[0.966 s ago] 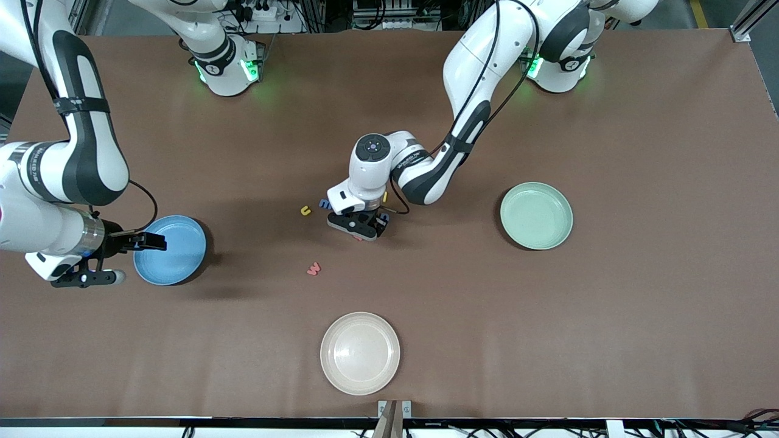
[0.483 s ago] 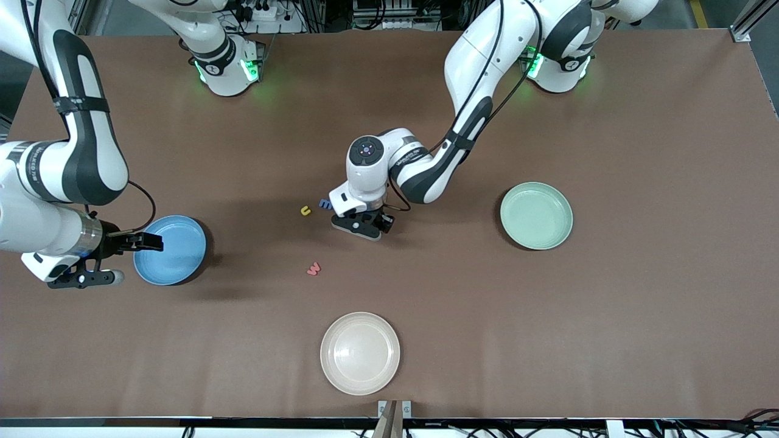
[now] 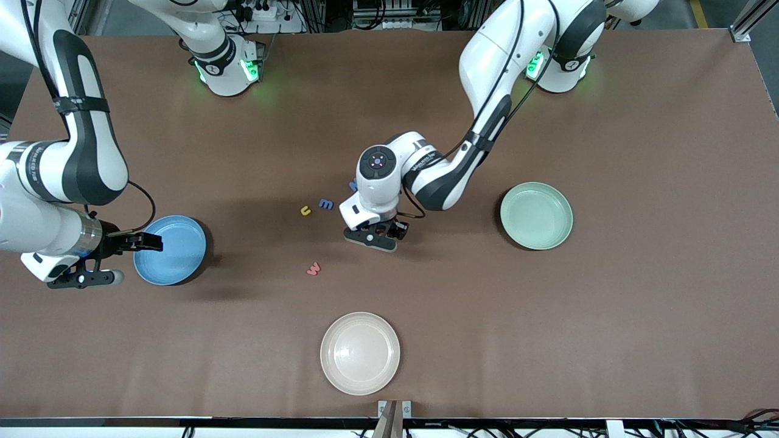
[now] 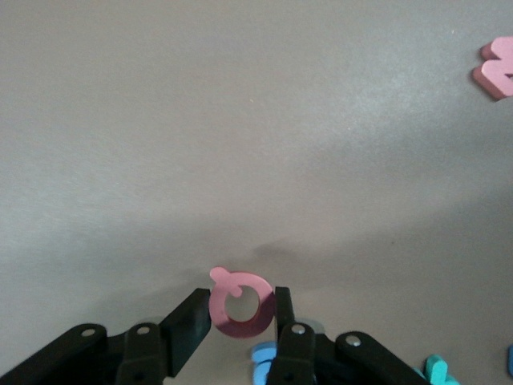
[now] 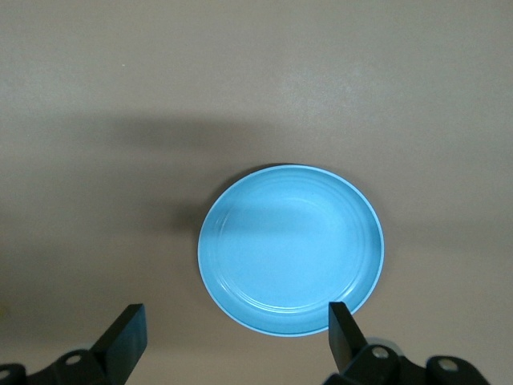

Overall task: Sort upper and lower case letters into plates
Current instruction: 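Place the pink Q on the green plate while the right gripper reaches letters, then grasp the pink m with the right gripper while the left gripper returns, then drop the pink m on the blue plate while the left gripper grasps H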

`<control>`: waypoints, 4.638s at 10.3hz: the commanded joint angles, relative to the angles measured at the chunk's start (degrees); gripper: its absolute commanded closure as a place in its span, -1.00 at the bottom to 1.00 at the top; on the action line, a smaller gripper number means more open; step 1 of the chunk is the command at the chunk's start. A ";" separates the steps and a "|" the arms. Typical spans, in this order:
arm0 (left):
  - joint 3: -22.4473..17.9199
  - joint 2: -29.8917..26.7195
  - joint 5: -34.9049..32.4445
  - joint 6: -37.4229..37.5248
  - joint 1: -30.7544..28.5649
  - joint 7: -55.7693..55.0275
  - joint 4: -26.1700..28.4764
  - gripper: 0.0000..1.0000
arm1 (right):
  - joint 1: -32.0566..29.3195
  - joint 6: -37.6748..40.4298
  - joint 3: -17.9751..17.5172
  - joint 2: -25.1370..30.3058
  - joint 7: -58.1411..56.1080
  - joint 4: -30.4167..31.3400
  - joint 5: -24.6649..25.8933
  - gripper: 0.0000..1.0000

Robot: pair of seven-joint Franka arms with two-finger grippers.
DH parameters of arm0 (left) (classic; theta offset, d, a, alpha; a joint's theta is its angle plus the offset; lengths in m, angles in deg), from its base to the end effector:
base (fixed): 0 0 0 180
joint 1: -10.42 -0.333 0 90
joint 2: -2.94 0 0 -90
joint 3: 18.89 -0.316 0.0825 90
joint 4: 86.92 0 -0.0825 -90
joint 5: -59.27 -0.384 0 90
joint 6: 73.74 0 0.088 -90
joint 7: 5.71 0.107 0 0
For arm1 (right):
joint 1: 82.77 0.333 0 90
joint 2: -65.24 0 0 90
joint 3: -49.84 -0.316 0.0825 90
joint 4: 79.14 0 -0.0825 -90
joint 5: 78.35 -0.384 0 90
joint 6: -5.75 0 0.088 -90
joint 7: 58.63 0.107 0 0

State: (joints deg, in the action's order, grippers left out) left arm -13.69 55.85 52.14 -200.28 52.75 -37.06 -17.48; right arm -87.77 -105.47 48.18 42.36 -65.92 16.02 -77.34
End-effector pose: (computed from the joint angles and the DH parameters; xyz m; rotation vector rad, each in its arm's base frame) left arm 0.5347 -0.5489 0.2234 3.0765 -0.4871 0.1240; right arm 0.6500 -0.0410 0.3678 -3.1275 -0.1169 0.1861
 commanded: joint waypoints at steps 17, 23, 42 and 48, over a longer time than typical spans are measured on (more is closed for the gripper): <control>0.51 -24.42 -4.21 12.92 -17.98 33.89 33.36 0.51 | 9.55 -0.92 -1.15 -2.16 9.47 -1.91 -3.35 -1.00; 1.92 -27.87 -4.03 1.74 -26.86 37.86 45.78 -0.99 | 24.40 -16.72 -0.89 -11.11 28.69 -3.39 -6.81 -1.00; 13.17 -8.54 -0.25 -8.43 -6.83 -26.31 19.77 -1.00 | 27.41 -17.10 -0.54 -26.42 64.95 -12.28 -6.90 -1.00; 12.47 -5.36 -10.35 -9.95 -5.15 -16.30 20.29 -1.00 | 26.79 -16.23 -1.76 -25.11 64.59 -11.66 -6.99 1.00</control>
State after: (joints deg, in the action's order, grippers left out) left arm -0.45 50.00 43.84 -210.26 46.86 -55.92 3.50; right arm -60.32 -122.45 47.62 16.48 -1.60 3.05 -83.96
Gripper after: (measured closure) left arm 0.000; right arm 0.722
